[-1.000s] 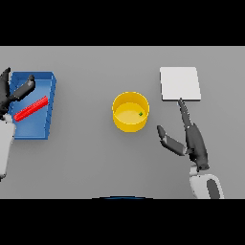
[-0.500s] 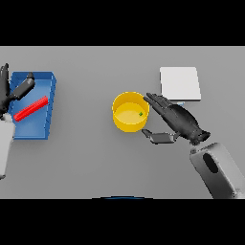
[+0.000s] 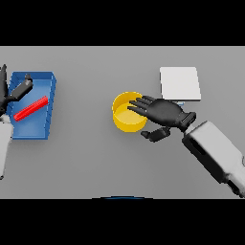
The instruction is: Pick up the red beaker and tilt it to pour out 1 green nut into yellow bowl. Pick up the yellow bowl and place it on the metallic measuring scale.
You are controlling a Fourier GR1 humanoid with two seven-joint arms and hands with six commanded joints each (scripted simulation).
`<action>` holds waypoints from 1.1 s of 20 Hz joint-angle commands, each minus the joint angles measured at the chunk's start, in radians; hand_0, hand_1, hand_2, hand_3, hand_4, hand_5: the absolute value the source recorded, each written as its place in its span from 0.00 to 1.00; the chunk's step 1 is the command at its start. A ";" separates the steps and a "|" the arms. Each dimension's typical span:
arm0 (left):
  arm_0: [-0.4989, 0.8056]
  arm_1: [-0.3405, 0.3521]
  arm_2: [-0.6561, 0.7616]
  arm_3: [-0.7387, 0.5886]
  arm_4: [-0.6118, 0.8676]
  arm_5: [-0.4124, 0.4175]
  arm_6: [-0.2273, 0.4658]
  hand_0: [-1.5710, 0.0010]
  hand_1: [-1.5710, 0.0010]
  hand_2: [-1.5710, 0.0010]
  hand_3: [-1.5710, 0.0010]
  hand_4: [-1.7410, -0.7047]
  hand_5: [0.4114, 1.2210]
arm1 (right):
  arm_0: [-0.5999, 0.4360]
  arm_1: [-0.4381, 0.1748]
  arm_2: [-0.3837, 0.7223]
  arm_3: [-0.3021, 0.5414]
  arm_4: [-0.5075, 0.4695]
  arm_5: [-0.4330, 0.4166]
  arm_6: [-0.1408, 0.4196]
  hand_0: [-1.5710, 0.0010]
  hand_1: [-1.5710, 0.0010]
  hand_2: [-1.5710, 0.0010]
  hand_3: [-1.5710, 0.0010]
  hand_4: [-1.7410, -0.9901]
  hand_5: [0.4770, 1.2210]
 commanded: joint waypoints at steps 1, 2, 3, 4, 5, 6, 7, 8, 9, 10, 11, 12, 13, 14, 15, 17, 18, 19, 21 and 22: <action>0.005 -0.002 0.004 -0.006 0.007 -0.002 0.009 1.00 1.00 1.00 1.00 0.96 0.37 | -0.019 0.009 0.018 0.030 0.014 0.005 -0.005 1.00 1.00 1.00 1.00 0.70 0.32; 0.007 -0.001 0.006 -0.003 0.007 -0.001 0.009 1.00 1.00 1.00 1.00 0.96 0.36 | -0.037 0.024 0.030 0.048 0.015 0.022 -0.001 1.00 1.00 1.00 1.00 0.70 0.33; 0.007 0.001 0.003 -0.015 0.007 -0.005 0.011 1.00 1.00 1.00 1.00 0.96 0.36 | -0.038 0.032 0.041 0.049 0.013 0.046 0.000 1.00 1.00 1.00 1.00 0.69 0.33; 0.009 0.000 -0.002 -0.021 0.004 -0.008 0.016 1.00 1.00 1.00 1.00 0.96 0.35 | -0.054 0.035 0.048 0.064 0.014 0.056 -0.014 1.00 1.00 1.00 1.00 0.69 0.33; 0.005 0.003 0.000 -0.021 0.004 -0.009 0.015 1.00 1.00 1.00 1.00 0.97 0.35 | -0.074 0.056 0.056 0.078 0.014 0.071 0.003 1.00 1.00 1.00 1.00 0.68 0.33; 0.001 -0.002 -0.005 -0.004 -0.005 0.002 0.015 1.00 1.00 1.00 1.00 0.97 0.35 | -0.094 0.065 0.068 0.111 0.025 0.070 0.000 1.00 1.00 1.00 1.00 0.67 0.34; 0.003 -0.002 0.000 0.000 0.000 0.002 0.009 1.00 1.00 1.00 1.00 0.97 0.35 | -0.108 0.070 0.080 0.129 0.033 0.080 -0.001 1.00 1.00 1.00 1.00 0.66 0.34; 0.002 0.002 0.000 -0.009 0.002 -0.005 0.009 1.00 1.00 1.00 1.00 0.96 0.36 | -0.120 0.077 0.089 0.148 0.043 0.080 0.005 1.00 1.00 1.00 1.00 0.65 0.34; 0.012 0.002 -0.001 -0.012 -0.001 0.002 0.001 1.00 1.00 1.00 1.00 0.96 0.35 | -0.131 0.090 0.099 0.164 0.052 0.077 0.013 1.00 1.00 1.00 1.00 0.65 0.34; 0.009 0.008 0.006 0.002 0.003 0.002 -0.007 1.00 1.00 1.00 1.00 0.96 0.35 | -0.149 0.093 0.104 0.184 0.057 0.075 0.000 1.00 1.00 1.00 1.00 0.64 0.34; 0.001 0.010 0.008 0.007 0.004 0.001 -0.004 1.00 1.00 1.00 1.00 0.96 0.35 | -0.156 0.096 0.109 0.183 0.057 0.086 0.001 1.00 1.00 1.00 1.00 0.64 0.34; 0.009 0.009 0.006 0.001 0.001 0.004 -0.010 1.00 1.00 1.00 1.00 0.96 0.35 | -0.163 0.102 0.114 0.202 0.060 0.088 0.001 1.00 1.00 1.00 1.00 0.64 0.35; 0.003 0.017 0.011 -0.004 0.008 -0.008 0.001 1.00 1.00 1.00 1.00 0.96 0.35 | -0.182 0.112 0.117 0.228 0.064 0.096 0.008 1.00 1.00 1.00 1.00 0.64 0.35; 0.007 0.013 0.010 -0.008 0.010 -0.004 -0.007 1.00 1.00 1.00 1.00 0.96 0.36 | -0.190 0.110 0.118 0.233 0.060 0.109 0.001 1.00 1.00 1.00 1.00 0.64 0.35; 0.016 0.011 0.010 -0.016 0.012 -0.005 -0.007 1.00 1.00 1.00 1.00 0.96 0.36 | -0.194 0.119 0.119 0.259 0.059 0.109 0.000 1.00 1.00 1.00 1.00 0.63 0.35; 0.009 0.012 0.013 -0.006 0.017 -0.011 -0.001 1.00 1.00 1.00 1.00 0.96 0.35 | -0.193 0.126 0.122 0.269 0.055 0.131 0.009 1.00 1.00 1.00 0.99 0.62 0.36; 0.009 0.016 0.014 -0.008 0.016 -0.012 -0.004 1.00 1.00 1.00 1.00 0.96 0.35 | -0.194 0.133 0.127 0.279 0.059 0.134 0.022 1.00 1.00 1.00 0.98 0.61 0.36; 0.001 0.014 0.012 0.007 0.013 -0.011 -0.004 1.00 1.00 1.00 1.00 0.96 0.35 | -0.202 0.134 0.122 0.296 0.056 0.140 0.022 1.00 1.00 0.99 0.97 0.61 0.37; 0.005 0.013 0.015 0.009 0.014 -0.006 -0.005 1.00 1.00 1.00 1.00 0.96 0.36 | -0.186 0.137 0.114 0.283 0.040 0.168 0.039 1.00 0.99 0.97 0.93 0.60 0.40; 0.009 0.007 0.011 0.008 0.008 0.003 -0.008 1.00 1.00 1.00 1.00 0.96 0.36 | -0.181 0.140 0.107 0.271 0.031 0.186 0.060 0.98 0.98 0.95 0.91 0.58 0.44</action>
